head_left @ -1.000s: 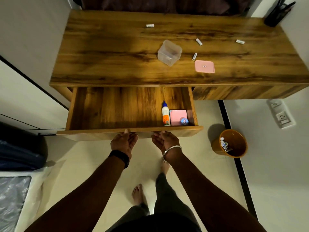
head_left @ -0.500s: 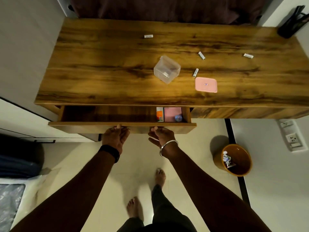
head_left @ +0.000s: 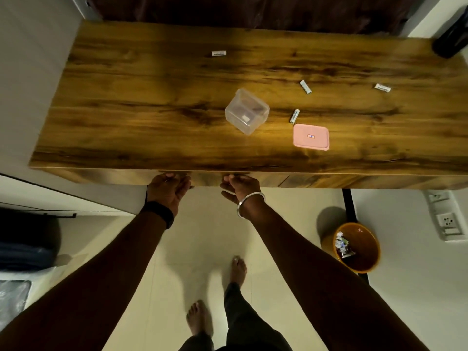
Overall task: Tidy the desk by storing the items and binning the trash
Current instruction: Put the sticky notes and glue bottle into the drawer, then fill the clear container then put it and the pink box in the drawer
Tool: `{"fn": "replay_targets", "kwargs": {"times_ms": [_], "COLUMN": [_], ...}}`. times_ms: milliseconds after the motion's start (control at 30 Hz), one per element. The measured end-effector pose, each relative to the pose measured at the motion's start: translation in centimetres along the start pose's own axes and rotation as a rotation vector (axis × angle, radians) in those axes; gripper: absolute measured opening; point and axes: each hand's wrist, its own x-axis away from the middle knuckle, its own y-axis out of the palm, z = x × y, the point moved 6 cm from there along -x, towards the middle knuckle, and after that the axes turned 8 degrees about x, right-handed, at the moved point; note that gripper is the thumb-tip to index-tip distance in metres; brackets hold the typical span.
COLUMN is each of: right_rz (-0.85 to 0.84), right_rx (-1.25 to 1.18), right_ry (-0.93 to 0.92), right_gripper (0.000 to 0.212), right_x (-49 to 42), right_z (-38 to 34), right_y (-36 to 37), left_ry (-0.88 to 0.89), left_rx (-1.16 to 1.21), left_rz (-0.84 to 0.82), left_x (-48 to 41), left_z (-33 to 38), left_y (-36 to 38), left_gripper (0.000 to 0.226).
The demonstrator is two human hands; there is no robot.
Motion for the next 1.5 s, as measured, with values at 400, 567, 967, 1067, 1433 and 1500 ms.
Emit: {"fn": "replay_targets", "kwargs": {"times_ms": [400,567,967,1067,1433,1500], "right_rz": [-0.015,0.051,0.316,0.236,0.241,0.208], "right_rx": [0.169,0.191,0.271,0.562,0.543,0.557], "right_ry": [-0.145,-0.321,-0.296,-0.347,-0.421,-0.499], "right_gripper": [0.025,0.019,0.024,0.021,0.049,0.055], "right_x": [3.3,4.3,-4.7,-6.0,-5.6,-5.2], "right_z": [-2.4,-7.9,-18.1,-19.7,-22.1,-22.9], "right_y": [-2.5,-4.8,-6.9,-5.2,-4.7,-5.1], "left_ry": [0.105,0.195,0.406,0.39,0.392,0.4], "left_rx": [-0.338,-0.455,-0.785,-0.842,-0.89,-0.844], "left_rz": [-0.039,-0.151,-0.161,-0.181,-0.381,-0.43], "left_x": [4.2,5.6,-2.1,-5.0,-6.2,-5.9], "left_z": [-1.7,-0.9,4.7,4.9,5.4,5.5], "left_y": [5.0,11.1,20.6,22.0,24.8,24.5], "left_gripper": [0.02,0.016,0.012,0.012,0.048,0.058]}}
